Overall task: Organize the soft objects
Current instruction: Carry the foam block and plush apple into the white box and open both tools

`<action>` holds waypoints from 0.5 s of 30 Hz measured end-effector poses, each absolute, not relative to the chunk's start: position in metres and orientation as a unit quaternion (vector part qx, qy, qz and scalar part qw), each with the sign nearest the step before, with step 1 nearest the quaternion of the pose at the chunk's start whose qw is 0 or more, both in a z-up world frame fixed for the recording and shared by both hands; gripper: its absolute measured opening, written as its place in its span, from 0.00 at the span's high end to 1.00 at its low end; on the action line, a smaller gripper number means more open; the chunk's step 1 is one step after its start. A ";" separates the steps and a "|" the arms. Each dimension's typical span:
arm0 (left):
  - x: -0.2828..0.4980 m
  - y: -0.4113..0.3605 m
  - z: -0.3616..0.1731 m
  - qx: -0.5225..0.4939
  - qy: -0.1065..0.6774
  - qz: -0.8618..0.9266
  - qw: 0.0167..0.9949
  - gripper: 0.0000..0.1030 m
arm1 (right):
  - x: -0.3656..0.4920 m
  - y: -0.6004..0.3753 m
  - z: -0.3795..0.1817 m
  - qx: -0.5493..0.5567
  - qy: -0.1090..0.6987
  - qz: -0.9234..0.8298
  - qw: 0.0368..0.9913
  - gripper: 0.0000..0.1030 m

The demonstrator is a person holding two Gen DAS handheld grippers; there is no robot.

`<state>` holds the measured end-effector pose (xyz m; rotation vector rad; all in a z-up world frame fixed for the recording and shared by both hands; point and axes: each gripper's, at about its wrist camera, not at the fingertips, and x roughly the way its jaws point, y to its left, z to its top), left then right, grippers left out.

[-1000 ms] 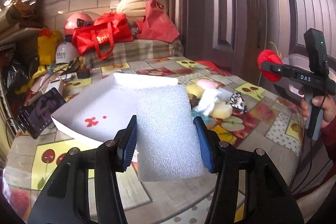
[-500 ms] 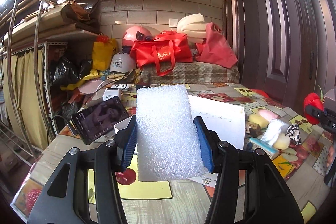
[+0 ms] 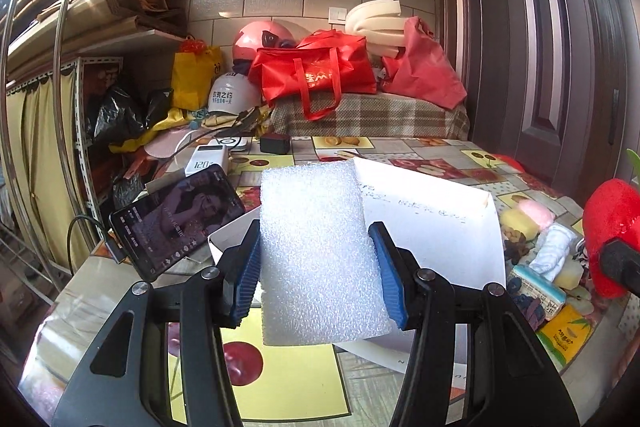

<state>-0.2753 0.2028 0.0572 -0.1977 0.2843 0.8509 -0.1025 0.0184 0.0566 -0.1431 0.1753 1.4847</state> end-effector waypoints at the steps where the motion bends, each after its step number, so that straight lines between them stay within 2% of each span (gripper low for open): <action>1: -0.275 0.205 0.057 -0.096 0.136 0.413 0.895 0.49 | -0.105 0.024 0.056 -0.063 0.085 0.682 0.724 0.39; 7: -0.284 0.215 0.058 -0.115 0.122 0.426 0.889 0.49 | -0.109 0.062 0.051 -0.033 0.132 0.705 0.696 0.39; 12: -0.277 0.216 0.057 -0.102 0.126 0.427 0.890 0.49 | -0.085 0.076 0.043 -0.010 0.167 0.684 0.710 0.39; 15: -0.261 0.218 0.058 -0.087 0.131 0.421 0.893 0.49 | -0.067 0.078 0.044 -0.009 0.155 0.655 0.739 0.39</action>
